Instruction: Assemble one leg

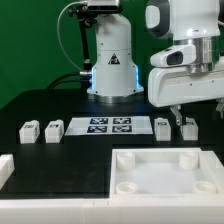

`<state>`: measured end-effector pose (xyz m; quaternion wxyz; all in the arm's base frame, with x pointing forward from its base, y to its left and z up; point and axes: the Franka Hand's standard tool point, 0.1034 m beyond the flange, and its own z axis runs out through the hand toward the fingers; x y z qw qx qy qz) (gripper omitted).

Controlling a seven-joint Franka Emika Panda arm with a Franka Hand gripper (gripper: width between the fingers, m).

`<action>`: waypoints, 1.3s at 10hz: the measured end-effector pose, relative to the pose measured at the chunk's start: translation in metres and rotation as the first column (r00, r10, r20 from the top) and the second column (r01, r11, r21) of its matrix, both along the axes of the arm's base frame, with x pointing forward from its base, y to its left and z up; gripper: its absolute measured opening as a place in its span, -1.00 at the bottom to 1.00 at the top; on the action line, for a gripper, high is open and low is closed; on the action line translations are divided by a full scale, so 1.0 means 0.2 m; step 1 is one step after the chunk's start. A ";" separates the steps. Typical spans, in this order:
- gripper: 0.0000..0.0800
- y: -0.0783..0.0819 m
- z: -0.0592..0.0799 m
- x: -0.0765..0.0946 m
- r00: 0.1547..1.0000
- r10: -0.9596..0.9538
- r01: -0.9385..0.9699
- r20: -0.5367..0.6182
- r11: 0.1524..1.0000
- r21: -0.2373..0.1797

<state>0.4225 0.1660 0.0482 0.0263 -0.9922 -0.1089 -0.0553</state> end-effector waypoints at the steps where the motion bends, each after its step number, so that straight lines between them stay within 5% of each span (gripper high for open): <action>1: 0.62 0.00 0.00 0.00 1.000 0.002 -0.003 -0.029 1.000 -0.011; 3: 0.62 -0.01 -0.01 -0.01 0.998 0.003 -0.004 -0.057 1.000 -0.021; 6: 0.62 -0.07 -0.06 -0.07 0.881 -0.146 0.095 -0.451 0.986 -0.134; 8: 0.62 -0.06 -0.04 -0.08 0.709 -0.202 0.080 -0.676 0.975 -0.207; 13: 0.62 -0.02 -0.08 -0.09 0.609 -0.269 0.108 -0.747 0.960 -0.258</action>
Offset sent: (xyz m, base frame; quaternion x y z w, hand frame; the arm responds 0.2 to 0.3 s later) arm -0.0182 -0.0091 -0.0214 -0.0009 -0.2758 0.1492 0.9496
